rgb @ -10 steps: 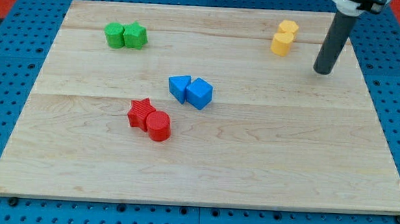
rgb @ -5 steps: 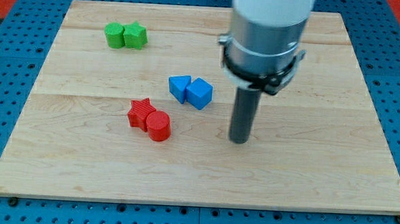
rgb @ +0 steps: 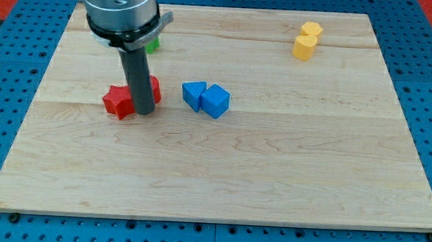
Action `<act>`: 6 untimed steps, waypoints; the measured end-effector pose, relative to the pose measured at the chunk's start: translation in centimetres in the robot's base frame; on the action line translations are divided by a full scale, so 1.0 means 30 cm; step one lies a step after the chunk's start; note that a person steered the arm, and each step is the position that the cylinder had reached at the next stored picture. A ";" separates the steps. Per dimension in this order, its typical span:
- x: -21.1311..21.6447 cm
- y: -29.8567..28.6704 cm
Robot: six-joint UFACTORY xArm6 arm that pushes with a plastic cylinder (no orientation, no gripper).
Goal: Place red circle left to the blue triangle
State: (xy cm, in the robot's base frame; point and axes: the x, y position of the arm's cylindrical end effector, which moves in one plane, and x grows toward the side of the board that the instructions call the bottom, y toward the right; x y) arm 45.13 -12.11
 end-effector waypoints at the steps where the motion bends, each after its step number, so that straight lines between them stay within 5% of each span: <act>1: -0.014 -0.040; 6: -0.024 -0.129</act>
State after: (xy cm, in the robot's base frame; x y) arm 44.41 -15.99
